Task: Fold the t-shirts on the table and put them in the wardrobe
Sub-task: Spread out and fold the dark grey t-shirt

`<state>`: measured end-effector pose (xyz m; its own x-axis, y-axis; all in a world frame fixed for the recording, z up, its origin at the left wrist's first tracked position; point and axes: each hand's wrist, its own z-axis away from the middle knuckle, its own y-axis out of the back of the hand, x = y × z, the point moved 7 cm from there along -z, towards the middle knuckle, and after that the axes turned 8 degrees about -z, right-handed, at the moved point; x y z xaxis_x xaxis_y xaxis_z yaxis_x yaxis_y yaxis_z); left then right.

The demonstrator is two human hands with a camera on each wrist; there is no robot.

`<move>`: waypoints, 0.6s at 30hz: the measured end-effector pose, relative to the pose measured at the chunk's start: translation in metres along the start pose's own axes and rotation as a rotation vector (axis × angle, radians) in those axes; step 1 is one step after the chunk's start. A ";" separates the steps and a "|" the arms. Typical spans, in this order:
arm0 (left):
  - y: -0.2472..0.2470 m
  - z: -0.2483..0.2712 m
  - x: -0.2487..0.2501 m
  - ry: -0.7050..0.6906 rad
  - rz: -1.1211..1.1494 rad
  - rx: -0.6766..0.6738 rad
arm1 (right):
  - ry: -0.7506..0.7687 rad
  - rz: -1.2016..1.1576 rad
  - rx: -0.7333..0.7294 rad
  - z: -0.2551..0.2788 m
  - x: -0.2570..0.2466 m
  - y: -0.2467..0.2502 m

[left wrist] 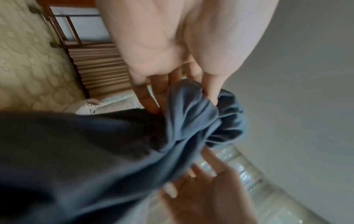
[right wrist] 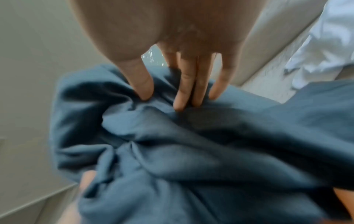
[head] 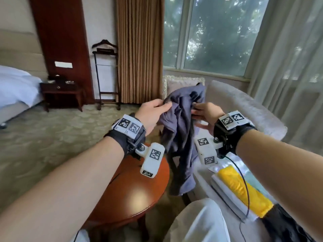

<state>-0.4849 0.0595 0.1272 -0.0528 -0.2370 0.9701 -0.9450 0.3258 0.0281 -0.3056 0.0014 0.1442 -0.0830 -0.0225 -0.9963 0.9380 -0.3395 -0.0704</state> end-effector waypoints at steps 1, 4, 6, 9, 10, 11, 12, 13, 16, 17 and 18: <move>0.019 0.003 0.007 -0.007 0.044 0.033 | -0.032 -0.009 -0.083 0.003 0.008 -0.025; 0.067 0.017 0.021 -0.027 0.115 0.161 | -0.119 -0.090 -0.329 0.018 0.029 -0.096; 0.093 0.027 0.020 -0.021 0.156 0.233 | -0.183 -0.082 -0.439 0.028 0.044 -0.135; 0.132 0.038 0.009 0.018 0.148 0.314 | -0.141 0.062 -0.521 0.030 0.059 -0.173; 0.144 0.041 0.005 0.037 0.126 0.339 | -0.118 0.103 -0.524 0.028 0.062 -0.181; 0.155 0.044 0.000 0.051 0.097 0.364 | -0.102 0.130 -0.529 0.027 0.065 -0.187; 0.166 0.046 -0.003 0.060 0.070 0.396 | -0.086 0.140 -0.526 0.026 0.067 -0.193; 0.177 0.049 -0.004 0.061 0.043 0.439 | -0.065 0.149 -0.514 0.023 0.068 -0.195; 0.208 0.054 -0.009 0.054 0.011 0.567 | -0.068 0.142 -0.516 0.018 0.073 -0.200; 0.216 0.055 -0.012 0.065 0.010 0.594 | -0.092 0.131 -0.559 0.020 0.076 -0.203; 0.220 0.056 -0.013 0.077 0.014 0.611 | -0.104 0.129 -0.605 0.023 0.077 -0.207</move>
<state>-0.7105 0.0833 0.1068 -0.0651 -0.1618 0.9847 -0.9597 -0.2601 -0.1062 -0.5142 0.0486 0.0828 0.0400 -0.1294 -0.9908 0.9645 0.2639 0.0044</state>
